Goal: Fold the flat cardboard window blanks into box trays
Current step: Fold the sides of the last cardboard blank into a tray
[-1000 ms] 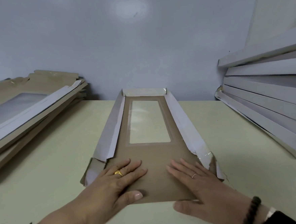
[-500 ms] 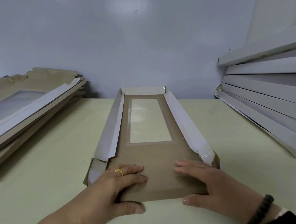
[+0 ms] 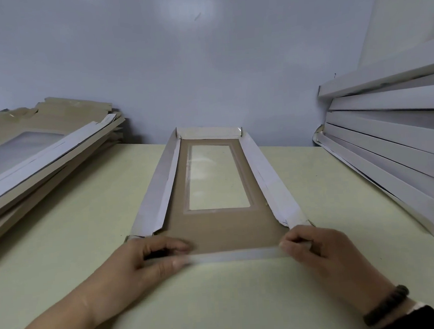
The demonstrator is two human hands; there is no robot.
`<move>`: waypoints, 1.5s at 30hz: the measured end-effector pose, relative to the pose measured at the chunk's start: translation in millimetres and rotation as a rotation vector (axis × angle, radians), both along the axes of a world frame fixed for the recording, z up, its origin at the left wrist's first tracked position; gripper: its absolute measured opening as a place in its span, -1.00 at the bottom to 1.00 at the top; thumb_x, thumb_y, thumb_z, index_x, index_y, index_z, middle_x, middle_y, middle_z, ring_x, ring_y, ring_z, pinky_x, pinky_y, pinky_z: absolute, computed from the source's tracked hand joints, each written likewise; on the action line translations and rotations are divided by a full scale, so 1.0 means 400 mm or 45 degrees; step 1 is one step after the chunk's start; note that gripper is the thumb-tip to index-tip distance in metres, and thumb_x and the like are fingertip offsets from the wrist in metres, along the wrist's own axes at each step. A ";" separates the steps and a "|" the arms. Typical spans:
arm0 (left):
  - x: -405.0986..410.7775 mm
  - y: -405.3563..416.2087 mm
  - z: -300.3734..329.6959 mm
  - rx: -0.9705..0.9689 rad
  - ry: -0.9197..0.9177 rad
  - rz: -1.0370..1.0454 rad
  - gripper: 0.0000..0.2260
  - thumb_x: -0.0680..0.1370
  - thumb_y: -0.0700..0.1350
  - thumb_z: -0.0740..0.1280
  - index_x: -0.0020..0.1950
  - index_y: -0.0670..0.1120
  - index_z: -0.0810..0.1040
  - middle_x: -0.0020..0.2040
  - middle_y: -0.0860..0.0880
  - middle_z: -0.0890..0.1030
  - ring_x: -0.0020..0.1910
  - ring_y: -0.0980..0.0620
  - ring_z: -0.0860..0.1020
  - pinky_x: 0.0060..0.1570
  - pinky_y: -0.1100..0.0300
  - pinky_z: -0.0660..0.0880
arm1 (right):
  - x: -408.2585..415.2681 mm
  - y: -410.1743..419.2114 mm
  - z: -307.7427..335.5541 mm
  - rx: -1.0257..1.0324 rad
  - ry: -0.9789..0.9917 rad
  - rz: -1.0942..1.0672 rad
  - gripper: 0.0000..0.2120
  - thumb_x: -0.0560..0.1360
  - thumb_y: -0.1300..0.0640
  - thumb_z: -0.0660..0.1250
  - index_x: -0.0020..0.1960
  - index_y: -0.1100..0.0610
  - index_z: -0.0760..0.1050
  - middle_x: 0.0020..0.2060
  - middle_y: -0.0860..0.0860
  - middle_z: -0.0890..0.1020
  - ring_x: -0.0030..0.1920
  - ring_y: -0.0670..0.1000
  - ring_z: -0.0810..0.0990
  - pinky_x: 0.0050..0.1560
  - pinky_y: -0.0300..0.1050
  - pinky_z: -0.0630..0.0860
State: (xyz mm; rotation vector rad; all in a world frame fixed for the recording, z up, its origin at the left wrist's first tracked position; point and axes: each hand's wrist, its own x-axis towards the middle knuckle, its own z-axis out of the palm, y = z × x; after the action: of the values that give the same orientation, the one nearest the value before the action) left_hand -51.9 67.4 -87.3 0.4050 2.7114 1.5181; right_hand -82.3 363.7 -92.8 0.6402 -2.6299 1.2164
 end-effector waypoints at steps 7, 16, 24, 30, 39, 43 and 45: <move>-0.012 0.018 -0.029 -0.148 0.275 0.423 -0.82 0.52 -0.12 0.32 -0.28 -0.06 0.57 -0.45 0.14 0.49 -0.42 0.22 0.40 -0.41 0.45 0.29 | -0.022 -0.046 -0.018 0.065 0.211 -0.238 -0.75 0.49 0.10 0.32 -0.33 0.15 0.42 -0.52 -0.08 0.38 -0.37 -0.09 0.38 -0.34 -0.34 0.30; -0.025 0.031 -0.050 -0.452 0.359 0.388 -0.75 0.53 -0.13 0.31 0.20 0.08 0.47 -0.02 0.16 0.33 -0.18 0.28 0.43 -0.22 0.46 0.32 | -0.032 -0.097 -0.012 0.702 0.271 -0.459 -0.78 0.52 -0.05 0.25 0.08 0.05 0.44 -0.02 -0.04 0.44 -0.10 0.01 0.53 -0.25 -0.24 0.28; -0.004 0.076 -0.005 -1.064 0.695 0.200 -0.60 0.36 -0.26 0.14 0.02 0.03 0.65 0.04 0.00 0.63 0.05 -0.09 0.61 0.01 0.21 0.37 | -0.028 -0.129 -0.019 0.811 0.592 -0.218 -0.74 0.19 0.34 0.41 -0.17 0.10 0.61 -0.15 0.00 0.66 -0.13 0.06 0.64 -0.03 -0.09 0.51; -0.047 0.126 -0.056 -0.910 0.411 -0.104 -0.63 0.65 0.04 -0.07 0.46 0.22 0.13 0.51 0.17 0.04 0.48 0.20 -0.03 0.40 0.31 0.00 | -0.053 -0.172 -0.045 0.790 0.168 0.301 -0.53 0.62 -0.03 0.02 0.49 0.04 0.07 0.49 -0.12 0.11 0.47 -0.17 0.02 0.45 -0.24 -0.06; -0.062 0.048 -0.060 -0.801 0.215 -0.074 -0.57 0.58 0.13 0.14 0.45 0.21 0.18 0.49 0.24 0.06 0.45 0.30 -0.02 0.39 0.38 -0.06 | -0.076 -0.037 -0.035 0.616 -0.038 0.242 -0.51 0.53 -0.08 0.22 0.42 -0.17 0.15 0.36 -0.36 0.09 0.38 -0.40 0.00 0.29 -0.54 -0.20; -0.061 0.039 -0.050 -0.644 0.119 0.003 -0.56 0.53 0.10 0.26 0.40 0.18 0.29 0.44 0.24 0.15 0.41 0.30 0.12 0.19 0.60 0.02 | -0.072 -0.014 -0.025 0.384 -0.154 0.205 -0.50 0.42 -0.02 0.41 0.24 -0.29 0.25 0.22 -0.47 0.22 0.27 -0.49 0.11 0.19 -0.65 -0.04; -0.060 0.026 -0.048 -0.593 0.089 0.059 -0.58 0.52 0.09 0.30 0.37 0.20 0.33 0.38 0.28 0.18 0.33 0.36 0.18 0.06 0.68 0.03 | -0.073 -0.012 -0.025 0.332 -0.163 0.187 -0.50 0.38 0.01 0.45 0.20 -0.29 0.30 0.19 -0.46 0.30 0.23 -0.52 0.17 0.17 -0.65 0.04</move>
State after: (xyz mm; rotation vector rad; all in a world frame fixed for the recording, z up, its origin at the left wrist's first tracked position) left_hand -76.0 77.8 -106.5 0.3834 3.0175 0.8432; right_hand -111.6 359.0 -102.8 0.8381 -2.9238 0.9870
